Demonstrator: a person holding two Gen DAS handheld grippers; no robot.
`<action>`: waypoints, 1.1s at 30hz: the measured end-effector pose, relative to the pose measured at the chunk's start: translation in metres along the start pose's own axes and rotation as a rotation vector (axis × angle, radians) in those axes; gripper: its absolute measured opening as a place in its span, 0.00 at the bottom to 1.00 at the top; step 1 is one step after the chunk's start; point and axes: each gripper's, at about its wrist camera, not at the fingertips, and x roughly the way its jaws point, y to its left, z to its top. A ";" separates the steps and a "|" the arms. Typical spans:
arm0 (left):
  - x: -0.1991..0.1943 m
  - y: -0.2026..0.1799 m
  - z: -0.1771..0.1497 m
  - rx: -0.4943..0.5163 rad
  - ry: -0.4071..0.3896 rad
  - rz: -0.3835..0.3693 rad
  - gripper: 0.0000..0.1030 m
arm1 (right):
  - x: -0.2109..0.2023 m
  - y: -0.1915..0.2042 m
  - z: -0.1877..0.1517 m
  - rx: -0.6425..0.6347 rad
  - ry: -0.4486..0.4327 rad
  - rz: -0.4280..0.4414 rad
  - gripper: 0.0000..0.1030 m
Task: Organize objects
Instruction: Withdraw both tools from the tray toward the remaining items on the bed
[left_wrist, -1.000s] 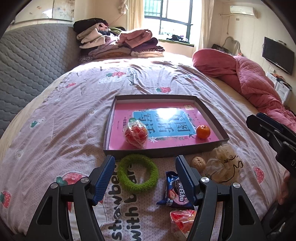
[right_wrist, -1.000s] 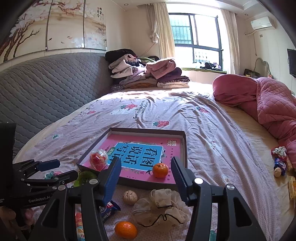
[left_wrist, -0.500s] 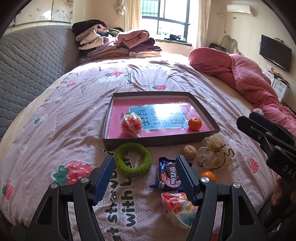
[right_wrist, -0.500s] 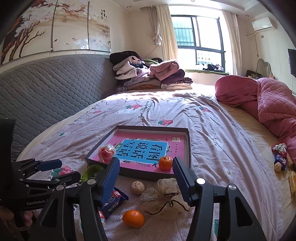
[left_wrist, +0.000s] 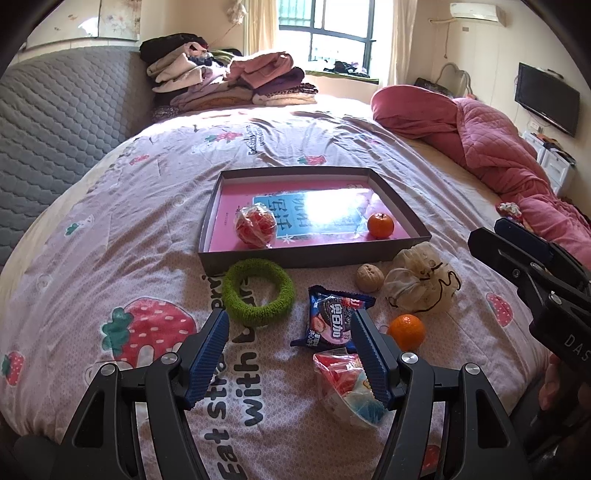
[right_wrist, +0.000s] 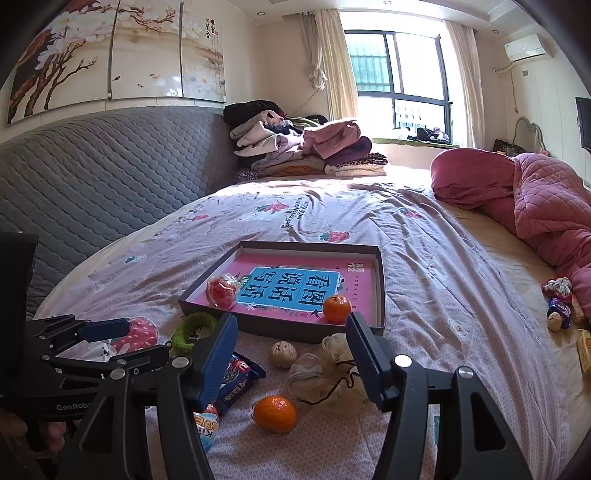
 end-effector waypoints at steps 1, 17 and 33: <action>-0.001 0.000 -0.001 0.001 0.000 -0.002 0.68 | 0.000 0.000 0.000 -0.002 0.001 0.002 0.59; 0.001 -0.008 -0.019 0.018 0.054 -0.014 0.68 | -0.003 0.005 -0.013 -0.010 0.033 0.002 0.59; 0.016 -0.016 -0.031 0.025 0.131 -0.059 0.68 | 0.010 0.004 -0.028 -0.005 0.114 0.000 0.59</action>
